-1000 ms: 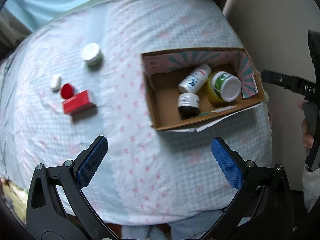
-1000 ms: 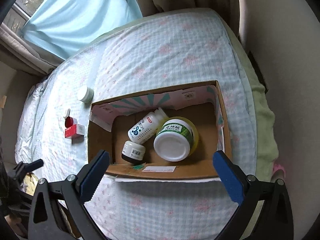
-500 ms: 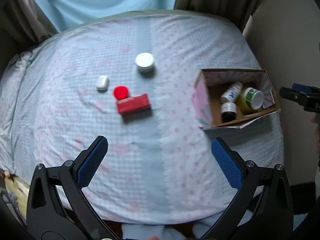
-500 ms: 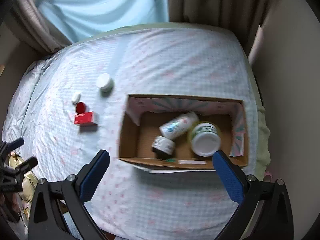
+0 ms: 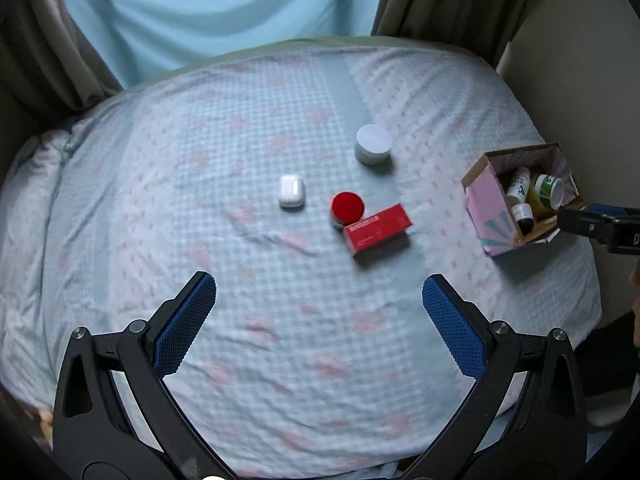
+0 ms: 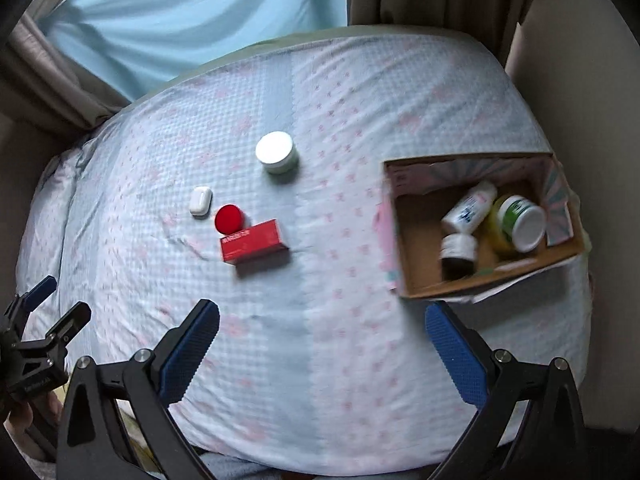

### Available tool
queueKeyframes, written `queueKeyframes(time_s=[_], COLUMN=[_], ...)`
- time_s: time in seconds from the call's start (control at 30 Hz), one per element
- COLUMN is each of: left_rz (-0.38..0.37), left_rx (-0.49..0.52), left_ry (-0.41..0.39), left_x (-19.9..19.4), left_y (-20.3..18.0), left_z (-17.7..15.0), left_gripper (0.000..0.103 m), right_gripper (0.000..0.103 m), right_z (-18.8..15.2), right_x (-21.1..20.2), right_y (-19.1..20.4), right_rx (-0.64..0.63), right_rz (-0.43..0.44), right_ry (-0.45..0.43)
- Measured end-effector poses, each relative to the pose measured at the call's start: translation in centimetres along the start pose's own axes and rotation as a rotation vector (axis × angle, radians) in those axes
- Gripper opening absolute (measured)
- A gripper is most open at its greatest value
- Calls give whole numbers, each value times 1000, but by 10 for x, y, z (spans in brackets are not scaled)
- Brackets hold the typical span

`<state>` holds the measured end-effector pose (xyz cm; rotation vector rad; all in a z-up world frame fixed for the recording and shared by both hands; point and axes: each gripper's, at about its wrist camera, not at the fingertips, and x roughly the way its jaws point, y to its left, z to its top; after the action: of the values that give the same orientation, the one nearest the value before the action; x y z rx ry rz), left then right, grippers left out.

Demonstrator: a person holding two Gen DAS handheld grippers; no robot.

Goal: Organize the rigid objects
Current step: 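Withdraw both open tools from the box back over the bed, then lower the left tool onto the white earbud case while the right tool lowers onto the red MARUBI box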

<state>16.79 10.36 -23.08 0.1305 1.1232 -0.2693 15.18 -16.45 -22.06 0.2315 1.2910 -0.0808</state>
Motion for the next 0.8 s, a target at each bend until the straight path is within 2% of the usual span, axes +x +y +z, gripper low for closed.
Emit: queueKeyframes(time_s=[0.2, 0.37, 0.73, 0.8], left_rz=[-36, -50, -33, -36], left_rx=[51, 56, 75, 80], left_ry=[48, 64, 144, 160], left_x=[30, 61, 167, 190], left_y=[43, 60, 68, 66], left_z=[20, 37, 83, 89], left_gripper=[103, 103, 103, 103], right_gripper=[103, 103, 103, 99], right_z=[-2, 5, 34, 35], right_x=[18, 43, 133, 154], right_y=[38, 54, 37, 34], right_rx=[132, 256, 685, 771], right_rz=[14, 24, 106, 117], right_ry=[32, 58, 122, 146])
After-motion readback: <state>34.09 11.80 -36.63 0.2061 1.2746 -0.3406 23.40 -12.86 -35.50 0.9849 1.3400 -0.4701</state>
